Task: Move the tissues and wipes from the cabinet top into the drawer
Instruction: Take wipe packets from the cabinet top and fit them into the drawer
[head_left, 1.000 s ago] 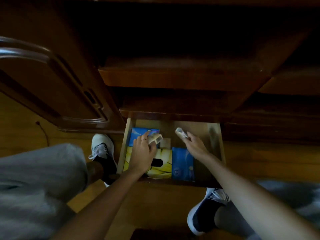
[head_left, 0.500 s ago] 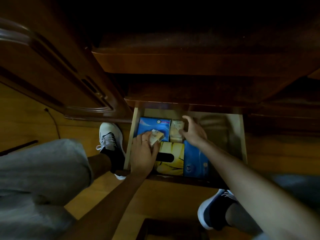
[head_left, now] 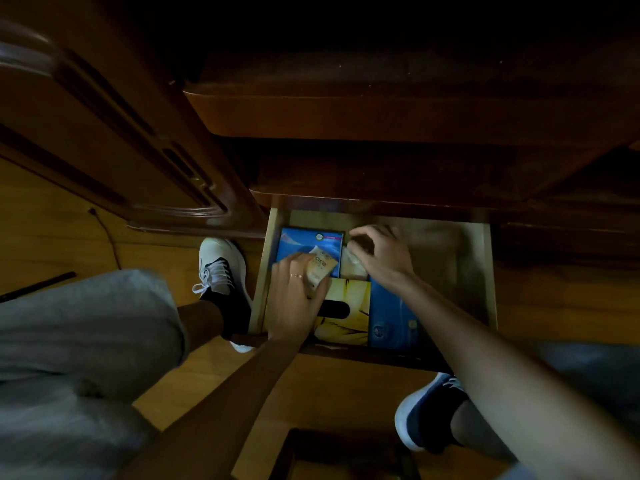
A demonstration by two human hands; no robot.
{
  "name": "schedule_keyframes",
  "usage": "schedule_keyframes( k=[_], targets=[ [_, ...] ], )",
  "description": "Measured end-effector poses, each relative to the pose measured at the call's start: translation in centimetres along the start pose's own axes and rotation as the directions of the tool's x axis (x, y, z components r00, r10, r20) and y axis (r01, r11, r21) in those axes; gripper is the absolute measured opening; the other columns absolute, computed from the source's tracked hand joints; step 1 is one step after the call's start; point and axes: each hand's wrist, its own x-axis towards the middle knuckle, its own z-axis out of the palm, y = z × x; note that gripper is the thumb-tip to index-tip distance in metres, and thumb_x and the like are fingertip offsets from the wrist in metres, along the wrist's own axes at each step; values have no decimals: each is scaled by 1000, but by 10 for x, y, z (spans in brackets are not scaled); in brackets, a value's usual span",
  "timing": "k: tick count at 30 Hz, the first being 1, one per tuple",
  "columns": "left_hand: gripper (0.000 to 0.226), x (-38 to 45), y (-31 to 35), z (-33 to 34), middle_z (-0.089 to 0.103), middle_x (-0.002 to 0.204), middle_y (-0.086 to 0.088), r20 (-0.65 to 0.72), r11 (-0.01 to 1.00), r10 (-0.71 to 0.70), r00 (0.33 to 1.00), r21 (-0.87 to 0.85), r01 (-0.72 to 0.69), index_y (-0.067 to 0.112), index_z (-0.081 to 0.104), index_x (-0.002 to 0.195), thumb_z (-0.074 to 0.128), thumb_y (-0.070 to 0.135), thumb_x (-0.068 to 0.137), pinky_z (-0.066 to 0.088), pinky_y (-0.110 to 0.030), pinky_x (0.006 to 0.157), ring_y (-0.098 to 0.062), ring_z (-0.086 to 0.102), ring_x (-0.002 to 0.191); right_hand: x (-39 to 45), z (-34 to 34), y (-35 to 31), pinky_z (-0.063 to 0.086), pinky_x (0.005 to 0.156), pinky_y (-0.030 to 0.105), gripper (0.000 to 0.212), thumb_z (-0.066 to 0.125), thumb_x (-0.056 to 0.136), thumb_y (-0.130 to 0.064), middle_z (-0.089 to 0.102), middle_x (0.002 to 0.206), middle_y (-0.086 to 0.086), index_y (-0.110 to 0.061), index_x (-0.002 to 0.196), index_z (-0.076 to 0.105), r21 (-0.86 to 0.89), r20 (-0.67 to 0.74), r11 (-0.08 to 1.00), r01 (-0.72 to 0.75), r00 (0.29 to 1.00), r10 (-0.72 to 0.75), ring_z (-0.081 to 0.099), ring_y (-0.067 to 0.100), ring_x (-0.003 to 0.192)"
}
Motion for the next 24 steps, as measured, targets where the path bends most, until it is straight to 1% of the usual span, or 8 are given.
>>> schedule_keyframes(
  k=[2,4,7,11,14,17,20,24],
  targets=[
    [41,7,9,5,59,122,-6,-56,999,23,998,-22,-24,12,59,124,73,30,90,49,-31,89,-21,52,113,-5,-3,-10,32,100,31,43,52,92,-67,53,122,-11,-39,120,67,80,45,997,-23,999,20,39,12,125],
    [42,14,16,10,56,124,-7,-98,994,94,991,-42,-98,10,59,125,74,29,91,48,-29,92,-23,52,116,-7,-9,-20,44,99,28,46,60,88,-70,60,121,-11,-37,118,69,307,181,946,-100,983,45,54,6,115],
    [55,19,23,15,52,131,-4,-27,990,108,994,-84,-110,14,53,133,77,37,89,49,-25,92,-19,51,120,-7,-16,-25,53,80,15,32,75,90,-42,72,109,-14,-29,118,69,544,207,831,-120,978,6,68,-3,97],
    [58,13,9,11,53,137,-6,134,996,51,990,67,-60,14,51,134,70,46,89,48,-31,93,-22,52,121,-2,-24,-3,53,88,28,31,72,95,-28,66,118,-6,-22,122,61,322,12,939,-119,992,122,63,10,105],
    [55,-1,-9,5,55,138,-9,220,974,-19,975,224,-31,10,53,135,63,40,90,41,-42,105,-29,49,128,5,-15,12,51,87,28,25,71,95,-22,65,115,-4,-18,119,66,294,80,943,-157,987,139,63,16,110],
    [61,-7,-14,3,53,142,-10,247,974,-80,966,227,22,9,51,139,63,42,90,38,-46,111,-28,45,135,6,2,9,51,79,25,23,74,92,-20,68,110,-5,-21,114,70,271,106,954,-126,989,100,66,19,110],
    [60,-8,-14,4,51,145,-8,270,978,-58,961,210,0,11,52,139,64,44,90,37,-46,111,-26,43,137,7,14,7,50,83,33,30,75,89,-34,64,128,-1,-31,118,69,86,115,991,-102,989,92,56,23,129],
    [53,-8,-14,7,53,142,-4,244,982,-31,969,187,-16,15,56,134,64,44,90,40,-41,110,-22,44,136,11,17,15,49,69,25,29,73,92,-34,68,111,-6,-27,119,67,173,189,976,-131,977,98,66,13,96]
  ],
)
